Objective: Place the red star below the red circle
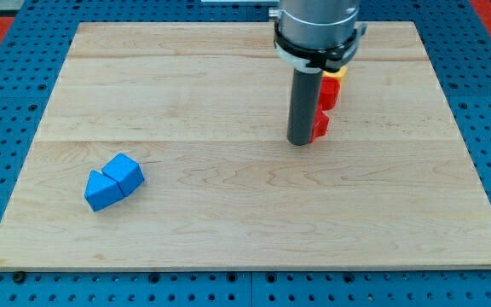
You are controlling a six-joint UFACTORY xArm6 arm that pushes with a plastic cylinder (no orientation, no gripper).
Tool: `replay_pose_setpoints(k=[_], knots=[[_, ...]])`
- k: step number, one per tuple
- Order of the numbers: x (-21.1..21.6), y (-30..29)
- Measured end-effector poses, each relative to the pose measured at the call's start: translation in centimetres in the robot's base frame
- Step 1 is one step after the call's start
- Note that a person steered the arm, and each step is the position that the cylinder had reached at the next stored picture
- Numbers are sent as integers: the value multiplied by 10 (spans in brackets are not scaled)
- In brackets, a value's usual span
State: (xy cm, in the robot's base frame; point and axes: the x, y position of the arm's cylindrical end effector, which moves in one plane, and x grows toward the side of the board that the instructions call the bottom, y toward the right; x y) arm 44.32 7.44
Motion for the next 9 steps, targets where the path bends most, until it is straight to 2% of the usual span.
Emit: replay_pose_setpoints(k=[2,5,6,7,8,9], knots=[[0,23],[-13,22],[36,-13],[93,-74],[131,-152],[131,-238]])
